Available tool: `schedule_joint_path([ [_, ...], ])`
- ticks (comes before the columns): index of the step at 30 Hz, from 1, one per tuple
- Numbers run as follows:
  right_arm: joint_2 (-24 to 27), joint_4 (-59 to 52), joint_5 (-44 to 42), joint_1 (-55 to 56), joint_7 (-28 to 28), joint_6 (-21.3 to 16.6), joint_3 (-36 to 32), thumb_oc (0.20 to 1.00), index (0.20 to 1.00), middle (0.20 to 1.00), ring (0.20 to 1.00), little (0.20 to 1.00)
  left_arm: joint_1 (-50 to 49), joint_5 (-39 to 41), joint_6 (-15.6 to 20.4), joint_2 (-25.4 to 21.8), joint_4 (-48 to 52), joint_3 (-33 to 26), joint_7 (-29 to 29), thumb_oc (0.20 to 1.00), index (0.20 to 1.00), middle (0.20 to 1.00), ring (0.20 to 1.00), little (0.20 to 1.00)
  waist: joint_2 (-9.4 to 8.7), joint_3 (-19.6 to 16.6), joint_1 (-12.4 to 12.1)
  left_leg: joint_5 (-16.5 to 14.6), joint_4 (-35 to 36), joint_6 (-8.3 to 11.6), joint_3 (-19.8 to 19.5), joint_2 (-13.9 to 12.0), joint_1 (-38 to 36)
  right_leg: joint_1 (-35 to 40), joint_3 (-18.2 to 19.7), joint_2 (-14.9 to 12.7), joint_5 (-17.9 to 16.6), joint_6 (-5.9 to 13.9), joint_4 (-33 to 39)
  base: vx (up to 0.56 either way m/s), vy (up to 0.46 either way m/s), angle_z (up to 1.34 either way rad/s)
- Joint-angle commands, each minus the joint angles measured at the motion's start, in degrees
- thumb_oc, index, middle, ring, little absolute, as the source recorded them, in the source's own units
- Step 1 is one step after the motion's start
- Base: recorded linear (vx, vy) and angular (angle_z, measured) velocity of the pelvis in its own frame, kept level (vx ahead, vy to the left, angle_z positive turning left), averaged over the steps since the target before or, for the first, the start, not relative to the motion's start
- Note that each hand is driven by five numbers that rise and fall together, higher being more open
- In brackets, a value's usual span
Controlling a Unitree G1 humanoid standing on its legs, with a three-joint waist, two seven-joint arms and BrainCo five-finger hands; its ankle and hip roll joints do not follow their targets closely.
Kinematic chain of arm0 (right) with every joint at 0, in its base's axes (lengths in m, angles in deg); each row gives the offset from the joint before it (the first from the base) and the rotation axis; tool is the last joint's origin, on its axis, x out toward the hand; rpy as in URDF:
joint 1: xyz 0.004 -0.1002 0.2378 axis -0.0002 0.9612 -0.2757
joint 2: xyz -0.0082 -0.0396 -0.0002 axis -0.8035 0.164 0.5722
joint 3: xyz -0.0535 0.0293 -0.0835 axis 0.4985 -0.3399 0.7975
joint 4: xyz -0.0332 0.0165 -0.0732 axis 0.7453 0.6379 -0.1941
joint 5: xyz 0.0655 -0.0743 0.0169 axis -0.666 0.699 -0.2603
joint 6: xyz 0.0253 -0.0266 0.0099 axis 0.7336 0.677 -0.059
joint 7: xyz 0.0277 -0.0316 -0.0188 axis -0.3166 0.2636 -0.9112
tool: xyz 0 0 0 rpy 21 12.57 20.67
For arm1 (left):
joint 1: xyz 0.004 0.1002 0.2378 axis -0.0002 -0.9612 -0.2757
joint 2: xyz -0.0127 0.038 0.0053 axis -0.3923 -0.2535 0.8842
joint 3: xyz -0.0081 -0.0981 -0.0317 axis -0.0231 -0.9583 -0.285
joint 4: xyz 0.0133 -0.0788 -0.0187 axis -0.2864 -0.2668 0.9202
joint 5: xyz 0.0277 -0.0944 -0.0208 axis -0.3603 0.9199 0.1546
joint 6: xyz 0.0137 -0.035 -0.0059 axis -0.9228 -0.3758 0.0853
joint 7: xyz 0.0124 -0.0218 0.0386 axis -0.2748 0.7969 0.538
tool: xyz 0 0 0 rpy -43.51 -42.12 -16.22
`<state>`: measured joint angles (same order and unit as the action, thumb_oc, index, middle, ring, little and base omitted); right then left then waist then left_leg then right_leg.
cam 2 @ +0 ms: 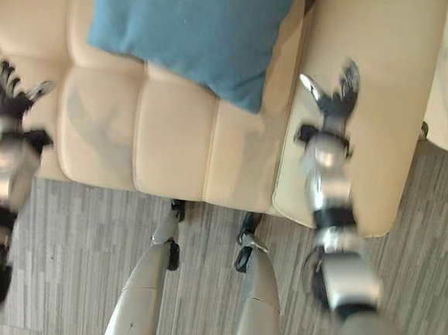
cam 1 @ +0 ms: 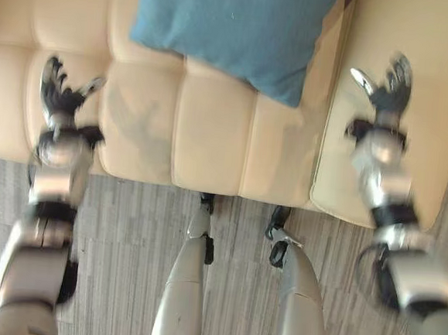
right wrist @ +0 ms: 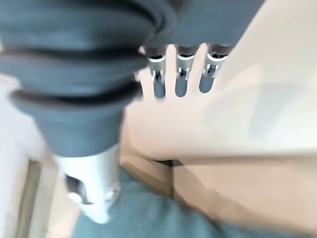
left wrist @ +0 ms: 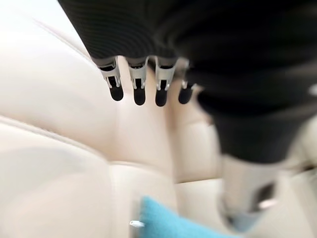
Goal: Pick up all the scattered cushions and arrange them neatly on the sofa.
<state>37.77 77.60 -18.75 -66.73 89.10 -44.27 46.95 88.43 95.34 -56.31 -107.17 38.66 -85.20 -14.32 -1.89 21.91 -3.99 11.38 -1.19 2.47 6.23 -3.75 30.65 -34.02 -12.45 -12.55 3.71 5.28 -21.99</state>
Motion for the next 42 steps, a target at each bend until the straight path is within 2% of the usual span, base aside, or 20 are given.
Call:
schedule_joint_path([
  [1,-2.2,1.9,1.9,3.0,-8.0,-1.6,4.0,1.0,1.0,1.0,1.0,1.0,0.6,-1.0,2.6,6.0,-0.4,5.0,-4.0,1.0,1.0,1.0,1.0,1.0,-0.64,-6.4,2.9,-6.9,0.6,2.46,0.5,1.6,-3.9,10.2,-2.7,3.9,-6.6,2.84,19.4,0.05,0.102,-0.1],
  [3,-4.0,0.9,3.4,10.7,-11.1,-0.1,3.2,1.0,1.0,1.0,1.0,1.0,-7.8,-1.9,1.2,10.3,2.3,4.4,-6.2,1.0,1.0,1.0,1.0,1.0,-0.25,-8.0,3.5,-7.1,2.5,2.05,0.8,1.6,-8.9,15.1,-2.7,3.7,-6.6,3.16,20.8,0.13,0.095,0.01],
  [6,-4.3,3.1,6.2,17.7,-13.9,1.6,1.6,1.0,1.0,1.0,1.0,1.0,-15.7,-4.9,-1.0,13.2,1.8,4.6,-8.9,1.0,1.0,1.0,1.0,1.0,0.31,-10.3,4.1,-7.1,4.6,1.77,1.2,1.3,-14.8,20.4,-2.5,3.6,-6.5,3.6,22.3,0.07,0.088,-0.22],
  [10,-4.9,5.1,7.7,21.8,-15.7,2.4,0.1,1.0,1.0,1.0,1.0,1.0,-21.2,-7.9,-2.6,14.4,0.8,4.6,-10.5,1.0,1.0,1.0,1.0,1.0,0.67,-12.8,4.7,-7.9,5.6,1.22,2.1,1.3,-19.2,24.1,-1.8,3.7,-6.8,3.9,24.0,0.03,0.102,-0.16],
  [16,-5.6,6.4,11.6,27.2,-17.9,3.2,-0.4,1.0,1.0,1.0,1.0,1.0,-28.3,-13.8,-5.9,17.1,-3.0,5.6,-12.6,1.0,1.0,1.0,1.0,1.0,-0.29,-17.7,4.9,-11.2,6.1,-0.03,4.2,1.9,-28.2,31.8,0.9,3.6,-6.4,4.4,26.0,0.02,0.079,-0.19],
  [23,-6.2,6.0,11.3,29.4,-18.5,3.7,-0.9,1.0,1.0,1.0,1.0,1.0,-29.7,-16.4,-6.4,16.5,-0.5,6.5,-13.1,1.0,1.0,1.0,1.0,1.0,-0.89,-18.7,5.3,-12.0,6.2,-0.52,4.2,2.4,-30.7,33.7,1.6,3.4,-5.5,4.53,25.4,0.0,0.054,-0.11],
  [28,-6.2,2.4,11.8,31.4,-17.3,3.3,-2.3,1.0,1.0,1.0,1.0,1.0,-30.0,-17.8,-6.6,14.7,3.7,7.0,-13.0,1.0,1.0,1.0,1.0,1.0,-1.51,-15.8,6.5,-11.8,6.2,-0.99,5.0,2.3,-30.3,31.1,2.3,3.0,-6.2,5.0,21.7,-0.15,0.036,-0.05],
  [29,-6.8,1.9,11.5,30.9,-16.3,3.1,-2.6,1.0,1.0,1.0,1.0,1.0,-28.6,-17.7,-6.3,14.2,4.0,6.7,-11.8,1.0,1.0,1.0,1.0,1.0,-1.77,-13.5,6.9,-11.0,6.2,-1.06,5.9,1.6,-29.2,27.5,2.8,3.2,-8.2,5.91,19.2,-0.22,-0.031,-0.23],
  [30,-6.8,1.9,11.5,30.9,-16.3,3.1,-2.6,1.0,1.0,1.0,1.0,1.0,-28.6,-17.7,-6.3,14.2,4.0,6.7,-11.8,1.0,1.0,1.0,1.0,1.0,-1.77,-13.5,6.9,-11.0,6.2,-1.06,6.0,1.6,-29.2,27.5,2.8,3.2,-8.2,5.91,19.1,-0.41,-0.043,-0.37],
  [31,-7.1,2.1,10.6,30.5,-15.5,2.9,-2.7,1.0,1.0,1.0,1.0,1.0,-27.2,-18.1,-6.4,13.5,4.2,6.4,-11.0,1.0,1.0,1.0,1.0,1.0,-1.4,-12.7,6.9,-9.6,6.2,-1.12,6.9,0.3,-27.7,26.0,2.7,3.3,-7.1,5.58,16.0,-0.27,0.003,-0.35],
  [33,-7.5,2.6,8.6,30.5,-15.2,2.5,-2.8,1.0,1.0,1.0,1.0,1.0,-26.7,-17.9,-6.3,13.2,4.0,6.3,-10.8,1.0,1.0,1.0,1.0,1.0,-0.68,-12.8,6.4,-8.7,6.1,-1.3,8.1,-0.6,-26.4,26.8,2.2,3.6,-3.4,4.2,11.9,-0.28,0.03,-0.38],
  [36,-7.8,2.8,7.3,30.7,-15.4,2.5,-3.1,1.0,1.0,1.0,1.0,1.0,-27.7,-16.7,-6.6,13.8,3.8,5.8,-10.7,1.0,1.0,1.0,1.0,1.0,-0.39,-13.9,5.3,-8.4,5.9,-1.75,9.8,-0.6,-25.7,30.6,2.0,3.5,0.3,3.45,9.0,-0.16,0.001,-0.28],
  [40,-7.7,2.4,8.0,31.0,-15.1,2.7,-3.3,1.0,1.0,1.0,1.0,1.0,-29.2,-15.9,-7.0,14.7,3.9,5.5,-10.6,1.0,1.0,1.0,1.0,1.0,-1.16,-16.0,3.4,-6.5,4.3,-1.71,12.6,-0.2,-22.2,37.5,2.8,4.8,2.1,3.57,12.0,-0.21,-0.088,-0.28],
  [42,-7.7,1.9,8.3,30.7,-14.8,2.7,-2.5,1.0,1.0,1.0,1.0,1.0,-29.3,-16.2,-7.0,15.0,5.1,5.6,-10.6,1.0,1.0,1.0,1.0,1.0,-0.78,-15.8,2.4,-5.0,3.2,-0.84,14.4,-1.3,-20.9,38.8,2.2,5.6,4.5,2.22,15.4,-0.22,-0.151,-0.43],
])
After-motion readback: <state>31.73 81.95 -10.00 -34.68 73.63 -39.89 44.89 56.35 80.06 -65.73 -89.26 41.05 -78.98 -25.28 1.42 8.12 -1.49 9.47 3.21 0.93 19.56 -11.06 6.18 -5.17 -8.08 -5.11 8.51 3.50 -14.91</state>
